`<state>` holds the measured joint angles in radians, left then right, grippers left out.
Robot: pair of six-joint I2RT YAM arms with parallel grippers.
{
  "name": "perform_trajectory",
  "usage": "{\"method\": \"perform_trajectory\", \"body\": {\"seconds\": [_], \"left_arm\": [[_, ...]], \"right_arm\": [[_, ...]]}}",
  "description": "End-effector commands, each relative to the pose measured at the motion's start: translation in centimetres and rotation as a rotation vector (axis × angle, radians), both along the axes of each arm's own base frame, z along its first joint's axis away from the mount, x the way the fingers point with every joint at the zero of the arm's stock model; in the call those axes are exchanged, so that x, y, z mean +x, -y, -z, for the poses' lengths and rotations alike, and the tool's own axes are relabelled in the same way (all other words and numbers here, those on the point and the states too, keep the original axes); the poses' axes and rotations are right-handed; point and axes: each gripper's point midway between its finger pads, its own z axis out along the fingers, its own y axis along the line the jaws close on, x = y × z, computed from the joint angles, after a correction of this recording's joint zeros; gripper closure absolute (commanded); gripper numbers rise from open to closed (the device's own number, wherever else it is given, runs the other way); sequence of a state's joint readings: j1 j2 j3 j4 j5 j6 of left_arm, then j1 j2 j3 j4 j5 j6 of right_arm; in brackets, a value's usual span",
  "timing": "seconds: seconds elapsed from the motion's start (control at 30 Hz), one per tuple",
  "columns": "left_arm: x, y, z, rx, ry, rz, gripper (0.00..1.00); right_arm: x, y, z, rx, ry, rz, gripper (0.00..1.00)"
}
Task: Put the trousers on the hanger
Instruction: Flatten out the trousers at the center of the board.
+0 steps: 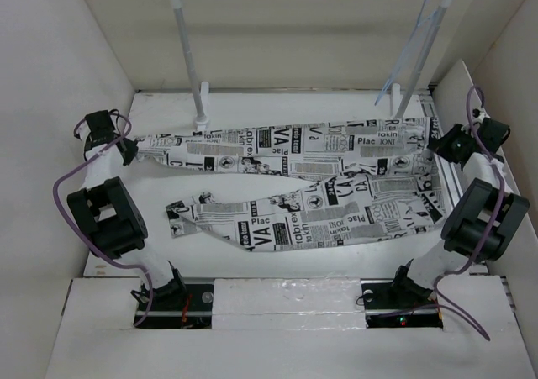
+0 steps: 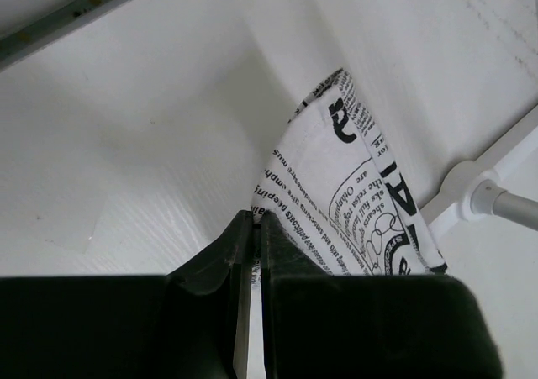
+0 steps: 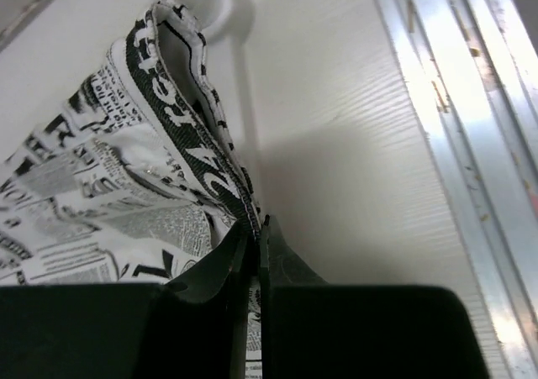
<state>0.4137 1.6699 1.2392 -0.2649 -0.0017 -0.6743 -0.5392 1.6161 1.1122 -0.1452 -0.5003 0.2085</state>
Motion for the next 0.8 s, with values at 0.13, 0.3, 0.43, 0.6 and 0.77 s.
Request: {"method": "perform_trajectory", "body": {"seconds": [0.13, 0.3, 0.43, 0.6, 0.77], "left_arm": [[1.3, -0.2, -1.6, 0.008, 0.054, 0.029, 1.0], [2.9, 1.1, 0.2, -0.044, 0.017, 0.098, 0.93], [2.0, 0.9, 1.8, -0.033, -0.078, 0.087, 0.42], [-0.6, -0.4, -2.6, 0.089, -0.027, 0.003, 0.21], [-6.0, 4.7, -2.8, 0.08, -0.011, 0.053, 0.39]], "right_arm": [[0.8, 4.9, 2.4, -0.079, -0.178, 0.101, 0.7], [2.1, 3.4, 0.2, -0.093, -0.119, 0.057, 0.07], [1.9, -1.2, -3.3, -0.101, -0.034, -0.029, 0.0], [-0.1, -13.2, -8.0, -0.159, 0.13, -0.265, 0.19], [-5.8, -28.3, -6.2, -0.156, 0.166, -0.673, 1.0]]}}
